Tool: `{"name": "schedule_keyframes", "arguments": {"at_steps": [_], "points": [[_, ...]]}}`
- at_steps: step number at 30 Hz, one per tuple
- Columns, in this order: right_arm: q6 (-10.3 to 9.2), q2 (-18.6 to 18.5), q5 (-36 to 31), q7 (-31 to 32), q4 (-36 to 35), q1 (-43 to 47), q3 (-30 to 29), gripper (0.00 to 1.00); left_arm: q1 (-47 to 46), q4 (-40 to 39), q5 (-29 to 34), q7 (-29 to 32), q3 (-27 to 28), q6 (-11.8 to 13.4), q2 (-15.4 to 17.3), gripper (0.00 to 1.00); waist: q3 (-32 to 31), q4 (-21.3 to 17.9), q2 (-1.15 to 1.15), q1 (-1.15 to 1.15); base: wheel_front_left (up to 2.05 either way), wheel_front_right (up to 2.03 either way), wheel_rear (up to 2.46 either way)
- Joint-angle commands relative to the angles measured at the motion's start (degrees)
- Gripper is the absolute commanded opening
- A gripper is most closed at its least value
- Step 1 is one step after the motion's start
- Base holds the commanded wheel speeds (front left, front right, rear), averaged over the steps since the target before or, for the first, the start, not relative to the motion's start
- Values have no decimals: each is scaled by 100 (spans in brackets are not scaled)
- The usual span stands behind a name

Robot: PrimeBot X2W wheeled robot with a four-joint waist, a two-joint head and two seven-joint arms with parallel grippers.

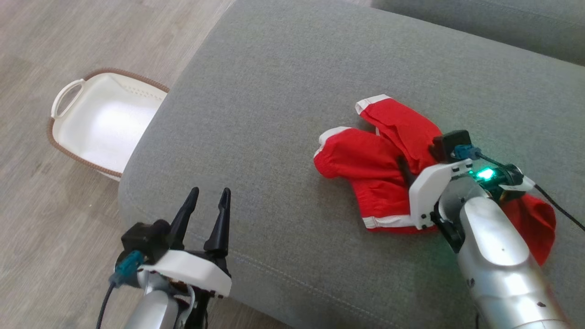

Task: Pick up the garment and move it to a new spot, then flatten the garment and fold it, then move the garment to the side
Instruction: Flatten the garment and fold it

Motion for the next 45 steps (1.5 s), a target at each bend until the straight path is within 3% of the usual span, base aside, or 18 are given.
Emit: {"name": "schedule_keyframes", "arguments": {"at_steps": [1, 2, 10, 16, 24, 25, 26, 27, 33, 37, 45], "points": [[-4, 15, -60, -71, -92, -269, 36, 56, -273, -140, 66, -70, 246, -27, -23, 100, 8, -8, 0, 0, 0, 0, 0], [-4, 15, -79, -108, -57, -284, -10, 0, -274, -129, 81, -70, 257, -42, -34, 100, 5, -24, 0, 0, 0, 0, 0], [-4, 15, 28, -368, 98, -493, -428, 0, -298, -95, 190, -70, 274, -135, -96, 100, -60, -265, 0, 0, 0, 0, 0], [-4, 15, -76, -547, 187, -869, -1572, 0, -293, -107, 233, -70, 295, -166, -117, 100, -66, -422, 0, 0, 0, 0, 0], [-4, 15, -955, -860, 412, -1407, -3254, 0, -359, -90, 257, -70, 313, -218, -129, 100, 21, -505, 0, 0, 0, 0, 0], [-4, 15, -1120, -900, 454, -1456, -3371, 16, -372, -86, 257, -70, 316, -222, -130, 100, 31, -511, 0, 0, 0, 0, 0], [-4, 15, -1120, -900, 454, -1456, -3371, 16, -372, -86, 257, -70, 316, -222, -130, 100, 31, -511, 0, 0, 0, 0, 0], [-4, 15, -1293, -933, 502, -1490, -3426, 100, -382, -85, 259, -70, 316, -226, -131, 100, 37, -515, 0, 0, 0, 0, 0], [-4, 15, -1664, -1330, 887, -1660, -3592, 100, -377, -73, 280, -70, 367, -221, -133, 100, -30, -647, 0, 0, 0, 0, 0], [-4, 15, -1436, -1869, 1209, -1638, -3469, 100, -356, -99, 321, -70, 414, -222, -134, 100, -206, -907, 0, 0, 0, 0, 0], [-4, 15, -113, -2622, 1686, -1439, -2053, 100, -287, -253, 309, -70, 557, -169, -135, 100, -612, -1770, 0, 0, 0, 0, 0]]}}
